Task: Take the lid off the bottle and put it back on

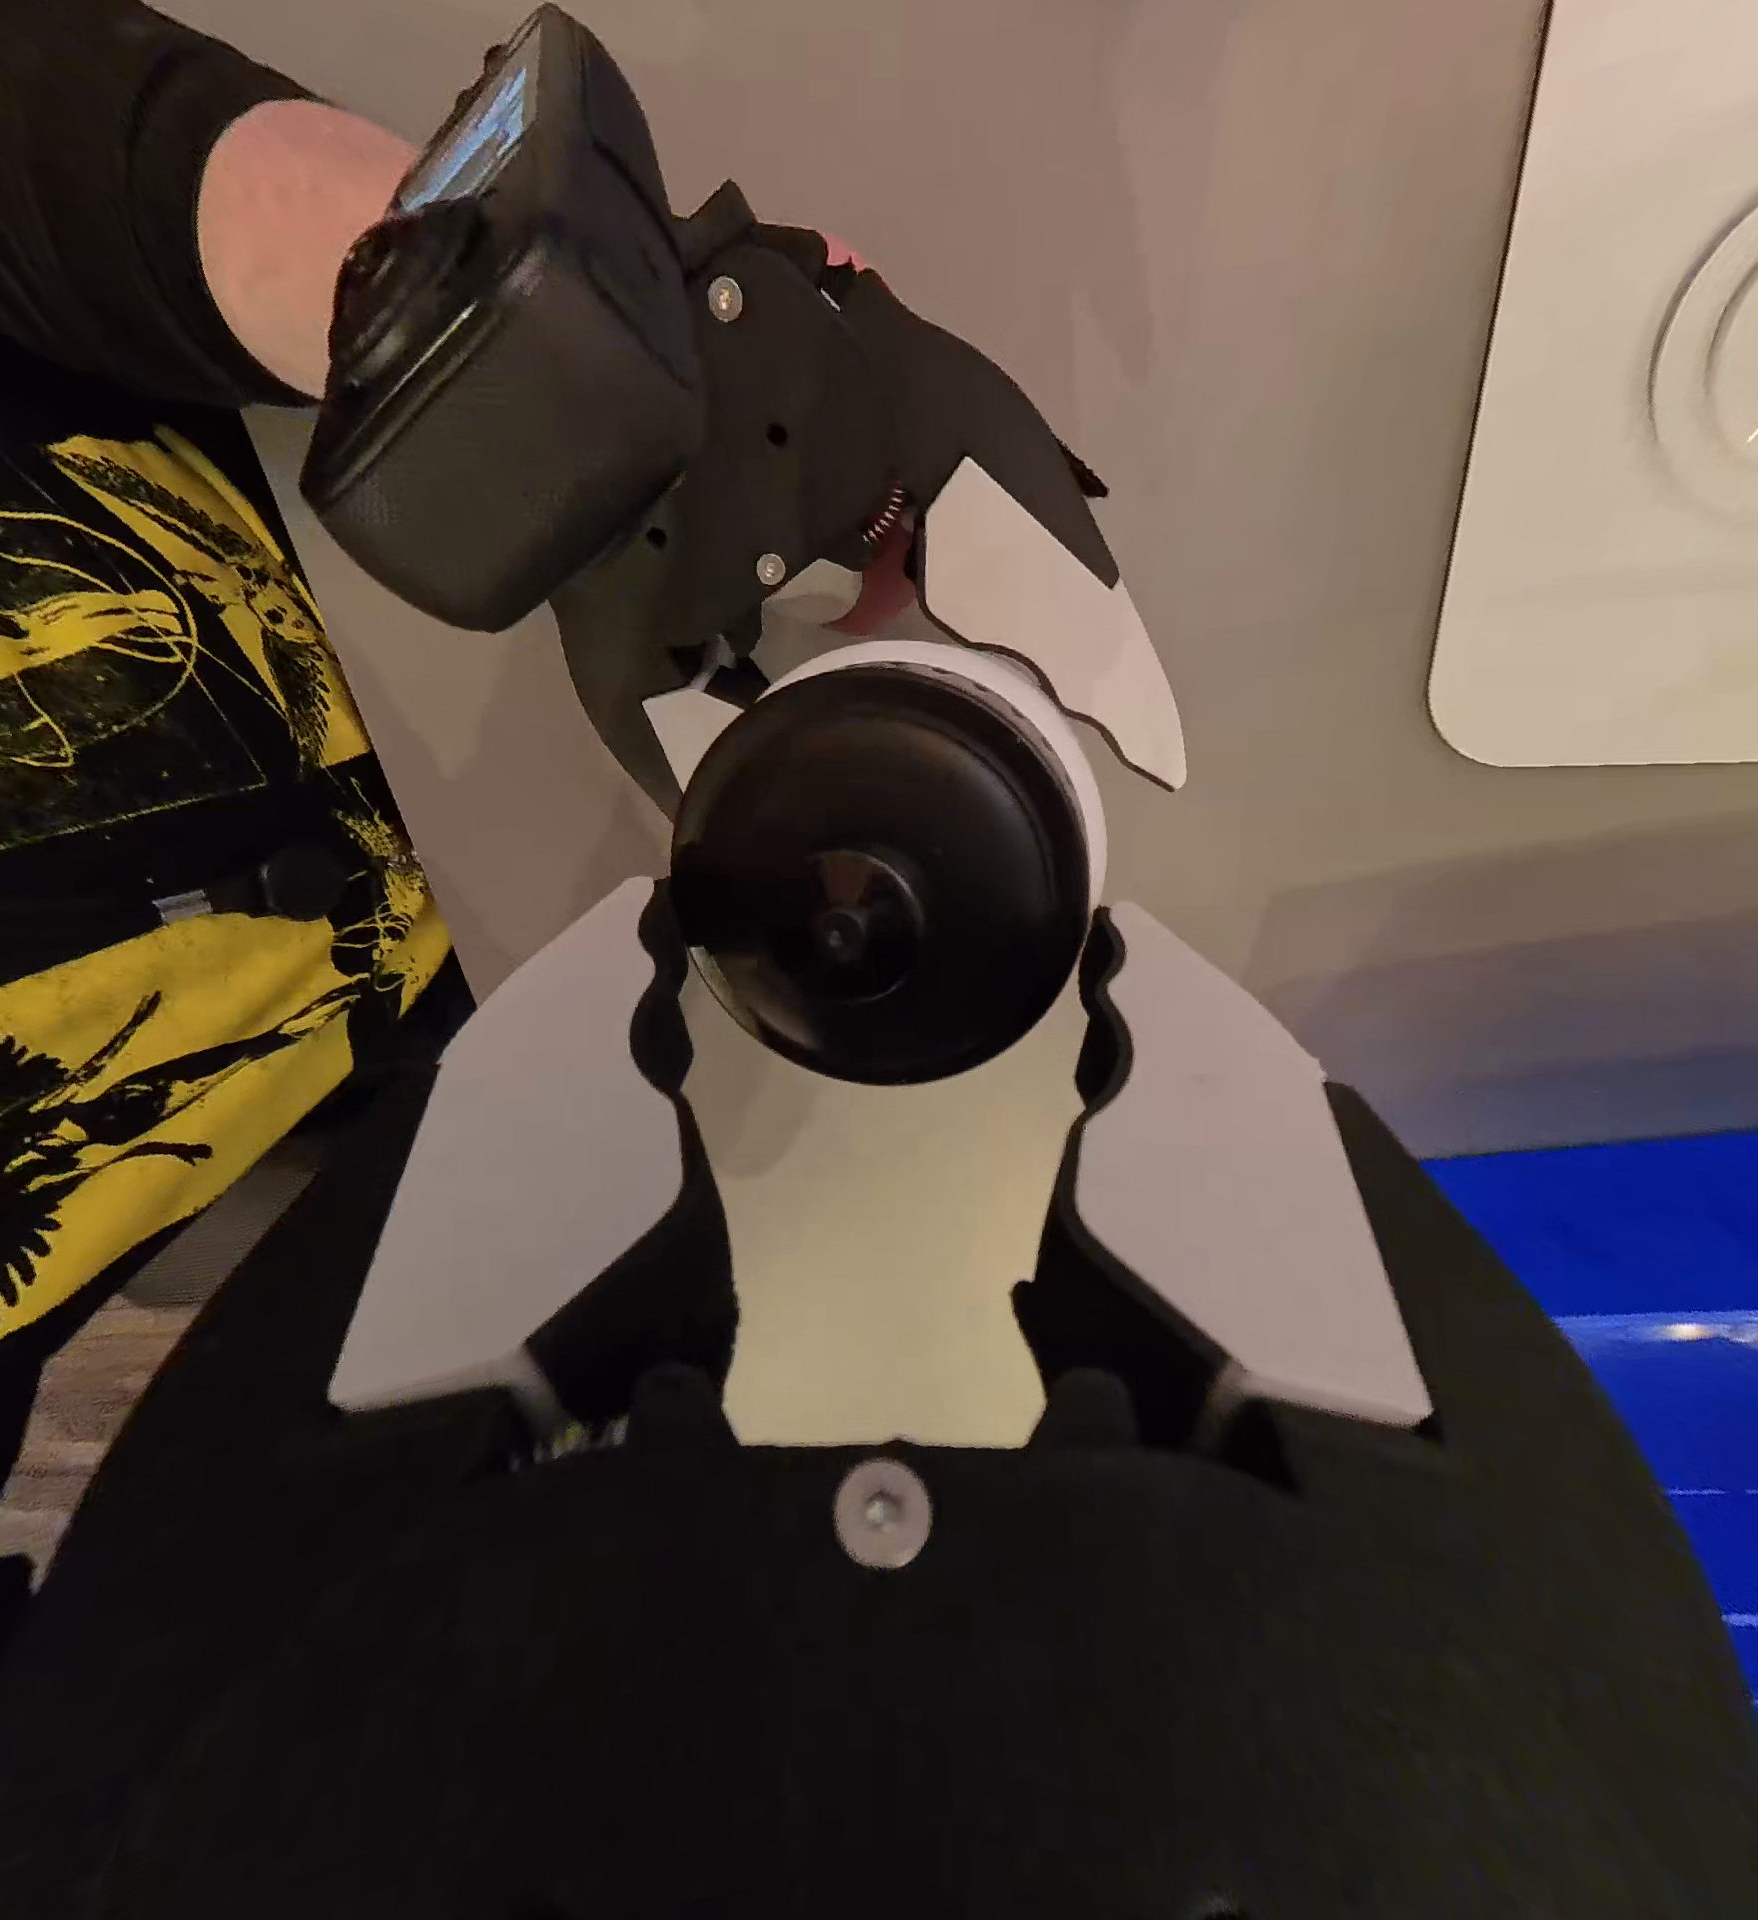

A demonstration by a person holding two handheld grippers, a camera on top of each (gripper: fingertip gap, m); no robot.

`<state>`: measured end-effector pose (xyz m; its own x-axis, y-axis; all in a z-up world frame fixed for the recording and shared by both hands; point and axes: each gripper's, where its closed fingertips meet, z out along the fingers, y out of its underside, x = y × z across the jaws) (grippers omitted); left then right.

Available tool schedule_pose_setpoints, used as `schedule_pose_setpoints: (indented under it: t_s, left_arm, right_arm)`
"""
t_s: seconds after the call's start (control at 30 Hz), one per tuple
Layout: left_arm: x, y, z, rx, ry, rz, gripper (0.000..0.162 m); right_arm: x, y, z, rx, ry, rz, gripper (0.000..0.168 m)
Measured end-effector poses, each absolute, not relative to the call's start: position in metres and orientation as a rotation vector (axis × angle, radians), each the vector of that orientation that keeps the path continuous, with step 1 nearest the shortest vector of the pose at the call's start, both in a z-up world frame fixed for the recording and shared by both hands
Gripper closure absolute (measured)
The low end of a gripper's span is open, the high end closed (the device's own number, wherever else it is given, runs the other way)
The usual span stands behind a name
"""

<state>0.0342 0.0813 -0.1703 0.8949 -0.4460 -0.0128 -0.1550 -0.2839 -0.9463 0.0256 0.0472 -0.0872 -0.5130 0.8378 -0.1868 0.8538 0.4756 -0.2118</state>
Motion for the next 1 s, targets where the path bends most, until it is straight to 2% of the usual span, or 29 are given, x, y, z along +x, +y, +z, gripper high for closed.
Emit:
schedule_pose_setpoints:
  t_s: [0.73,0.87,0.93,1.0]
  left_arm:
    - [0.031,0.083,-0.170,-1.856,0.455,-0.293,0.064]
    - [0.030,0.082,-0.170,-1.859,0.457,-0.299,0.064]
    - [0.031,0.083,-0.171,-1.861,0.459,-0.293,0.064]
    - [0.032,0.084,-0.171,-1.861,0.452,-0.298,0.063]
  right_arm:
    - [0.024,0.059,-0.085,0.617,2.899,0.229,0.096]
    - [0.022,0.056,-0.085,0.762,2.897,0.198,0.094]
    - [0.022,0.052,-0.087,0.983,2.868,0.095,0.093]
    - [0.025,0.049,-0.088,1.191,2.806,-0.020,0.082]
